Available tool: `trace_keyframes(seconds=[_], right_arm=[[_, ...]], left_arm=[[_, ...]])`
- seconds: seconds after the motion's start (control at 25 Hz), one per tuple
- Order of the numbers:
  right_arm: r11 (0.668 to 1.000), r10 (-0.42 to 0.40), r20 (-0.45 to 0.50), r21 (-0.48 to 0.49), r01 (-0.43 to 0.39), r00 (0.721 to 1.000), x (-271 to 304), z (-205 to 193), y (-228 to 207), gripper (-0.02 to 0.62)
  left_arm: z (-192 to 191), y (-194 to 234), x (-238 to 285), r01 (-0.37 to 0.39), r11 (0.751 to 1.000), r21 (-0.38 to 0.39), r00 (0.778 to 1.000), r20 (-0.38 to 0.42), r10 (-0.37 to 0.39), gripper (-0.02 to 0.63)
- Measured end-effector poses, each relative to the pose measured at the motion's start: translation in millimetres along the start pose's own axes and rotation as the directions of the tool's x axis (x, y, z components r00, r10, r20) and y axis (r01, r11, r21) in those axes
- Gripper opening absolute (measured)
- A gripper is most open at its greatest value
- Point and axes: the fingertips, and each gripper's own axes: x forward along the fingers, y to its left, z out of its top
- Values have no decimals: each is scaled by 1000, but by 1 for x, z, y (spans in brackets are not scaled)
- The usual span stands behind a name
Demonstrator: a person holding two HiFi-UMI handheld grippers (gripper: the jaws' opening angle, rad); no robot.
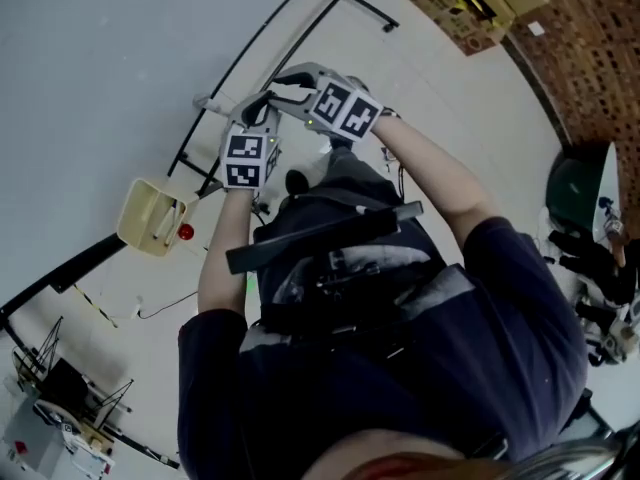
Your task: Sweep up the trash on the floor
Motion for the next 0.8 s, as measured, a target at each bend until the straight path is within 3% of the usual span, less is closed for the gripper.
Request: trace_keyframes(seconds=[0.16,0.4,0.6,0.8], right_arm=[[999,-53,17,-12,53,998,-44,0,2,130],[989,-149,99,6,149,984,-119,-3,-6,8],[985,-164,191,-24,171,968,-186,-1,10,8],[982,-164,277,-49,184,947,-246,-2,36,8]], left_arm=[[24,-37,13,68,996,57,998,5,-69,0],[76,-89,30,92,990,110,994,47,-98,0],[113,-136,27,83,989,124,990,99,-95,0],[139,-185,9,56,980,191,987,136,-83,0]])
